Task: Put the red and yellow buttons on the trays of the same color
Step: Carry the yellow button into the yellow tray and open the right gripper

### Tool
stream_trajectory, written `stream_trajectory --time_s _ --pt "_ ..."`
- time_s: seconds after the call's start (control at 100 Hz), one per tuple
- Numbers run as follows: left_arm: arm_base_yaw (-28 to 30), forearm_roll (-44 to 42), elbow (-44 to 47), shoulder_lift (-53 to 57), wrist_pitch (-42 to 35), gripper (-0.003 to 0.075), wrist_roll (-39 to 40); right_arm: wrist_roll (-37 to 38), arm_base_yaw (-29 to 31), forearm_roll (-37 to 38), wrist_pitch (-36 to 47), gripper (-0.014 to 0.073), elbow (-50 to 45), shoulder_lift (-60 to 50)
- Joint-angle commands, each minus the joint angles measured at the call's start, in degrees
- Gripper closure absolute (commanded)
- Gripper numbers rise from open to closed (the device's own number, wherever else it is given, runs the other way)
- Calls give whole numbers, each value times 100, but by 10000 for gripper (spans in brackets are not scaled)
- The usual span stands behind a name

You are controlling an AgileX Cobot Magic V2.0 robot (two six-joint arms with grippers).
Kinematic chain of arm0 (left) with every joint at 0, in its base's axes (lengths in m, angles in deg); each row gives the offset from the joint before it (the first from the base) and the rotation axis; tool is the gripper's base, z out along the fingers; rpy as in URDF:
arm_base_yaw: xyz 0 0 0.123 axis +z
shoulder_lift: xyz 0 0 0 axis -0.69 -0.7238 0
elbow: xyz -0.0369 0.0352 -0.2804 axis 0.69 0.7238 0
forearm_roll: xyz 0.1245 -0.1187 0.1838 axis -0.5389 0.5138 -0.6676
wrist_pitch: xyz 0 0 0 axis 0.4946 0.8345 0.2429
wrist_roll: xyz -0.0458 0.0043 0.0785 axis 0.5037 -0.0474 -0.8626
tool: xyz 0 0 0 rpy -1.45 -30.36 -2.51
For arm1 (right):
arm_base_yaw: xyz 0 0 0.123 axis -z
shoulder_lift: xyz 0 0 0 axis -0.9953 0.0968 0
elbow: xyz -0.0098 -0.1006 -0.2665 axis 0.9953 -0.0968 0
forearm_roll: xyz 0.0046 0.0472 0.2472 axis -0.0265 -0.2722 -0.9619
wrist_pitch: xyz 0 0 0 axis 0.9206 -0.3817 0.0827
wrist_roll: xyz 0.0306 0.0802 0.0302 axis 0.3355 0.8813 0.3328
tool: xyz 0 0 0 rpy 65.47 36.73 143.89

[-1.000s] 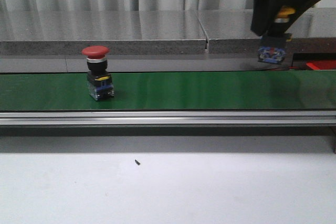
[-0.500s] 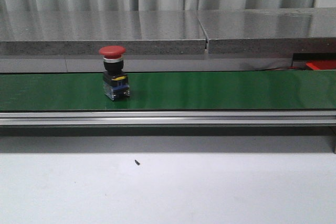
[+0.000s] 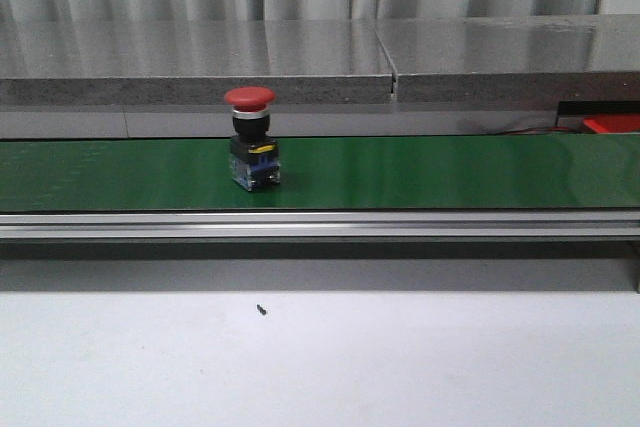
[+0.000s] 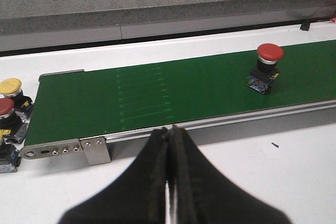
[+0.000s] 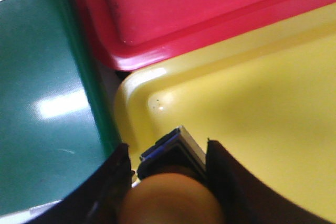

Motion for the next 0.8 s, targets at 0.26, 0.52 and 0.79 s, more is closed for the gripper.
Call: stream_trajectory --time_s 0.26,0.52,0.79 --pt "-41 68 -145 -66 -393 739 68 97 40 -392 588 356 131 676" --pt "-41 68 -145 -66 -393 739 68 154 40 -385 775 356 131 761" --pt "-41 68 -145 -66 -393 739 68 154 40 -320 759 356 131 894"
